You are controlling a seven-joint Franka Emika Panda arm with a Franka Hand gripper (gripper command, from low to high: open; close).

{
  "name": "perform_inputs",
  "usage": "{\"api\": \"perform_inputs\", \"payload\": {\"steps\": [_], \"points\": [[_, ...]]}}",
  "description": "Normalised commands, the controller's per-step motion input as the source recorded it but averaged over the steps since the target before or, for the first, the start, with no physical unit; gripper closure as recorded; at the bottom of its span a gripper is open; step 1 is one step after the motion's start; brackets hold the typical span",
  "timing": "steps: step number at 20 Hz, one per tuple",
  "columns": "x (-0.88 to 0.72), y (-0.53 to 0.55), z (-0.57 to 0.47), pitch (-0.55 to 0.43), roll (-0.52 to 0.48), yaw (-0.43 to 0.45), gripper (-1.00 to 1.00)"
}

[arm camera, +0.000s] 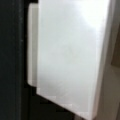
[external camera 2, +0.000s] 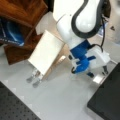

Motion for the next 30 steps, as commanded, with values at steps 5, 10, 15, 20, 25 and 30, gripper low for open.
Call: {"api": "perform_inputs", "payload": {"steps": [5,10,15,20,25,30], "points": [[0.14,-0.03,-0.13,-0.075,0.209,0.094,-1.00],[0.18,-0.03,-0.09,-0.056,0.229,0.083,1.00],[0.17,-0.05,-0.06,-0.053,0.216,0.068,1.00],[0.12,-0.09,-0.06,-0.053,0.198,0.069,1.00],[0.11,-0.11,-0.07,-0.050,0.197,0.071,1.00],[0.09,-0.08,-0.14,-0.017,0.177,0.045,1.00]]}}
